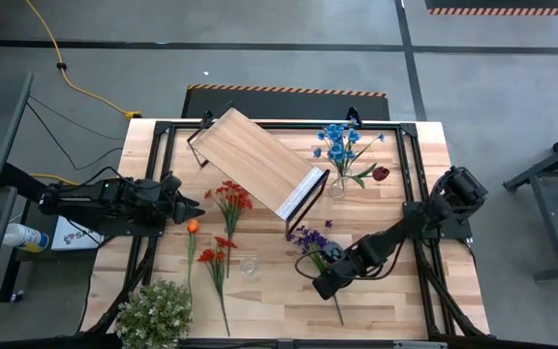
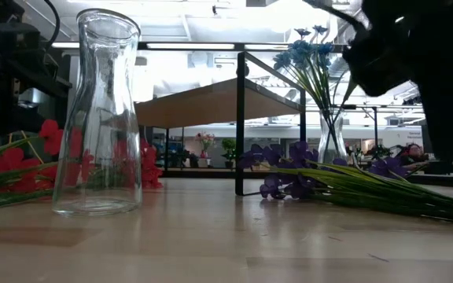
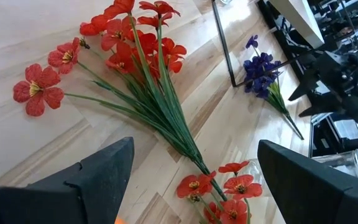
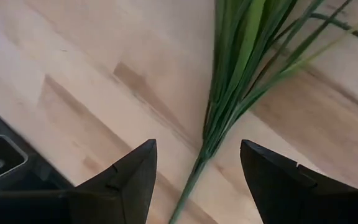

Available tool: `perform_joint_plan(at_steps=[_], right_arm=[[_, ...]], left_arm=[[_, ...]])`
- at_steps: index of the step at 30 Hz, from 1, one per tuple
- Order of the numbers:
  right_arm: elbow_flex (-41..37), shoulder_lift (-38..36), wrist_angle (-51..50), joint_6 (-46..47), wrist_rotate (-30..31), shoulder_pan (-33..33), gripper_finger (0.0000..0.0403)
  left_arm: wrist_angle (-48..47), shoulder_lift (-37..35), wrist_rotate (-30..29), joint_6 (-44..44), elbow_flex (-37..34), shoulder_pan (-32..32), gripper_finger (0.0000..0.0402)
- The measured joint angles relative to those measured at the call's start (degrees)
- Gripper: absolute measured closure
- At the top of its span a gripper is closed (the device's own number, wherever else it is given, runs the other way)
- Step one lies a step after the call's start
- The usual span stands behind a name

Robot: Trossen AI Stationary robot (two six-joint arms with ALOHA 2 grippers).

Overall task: Pick and place flowers into a vace then onto a shelf
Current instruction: Put the violet flowers into the top transparent vase

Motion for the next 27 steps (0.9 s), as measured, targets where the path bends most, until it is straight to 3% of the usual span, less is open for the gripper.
perform_joint_plan(at_steps=[19,27], right_arm=[[0.3,6.0,-0.9,-0.1,-0.2,-2.4,0.0184],[0.2,6.0,-1.4,-0.1,-1.2,-2.4,0.0242]], left_arm=[[0.0,0.0,0.0,0.0,0.0,0.0,0.0025],[0.0,0.0,0.0,0.0,0.0,0.0,0.0025]])
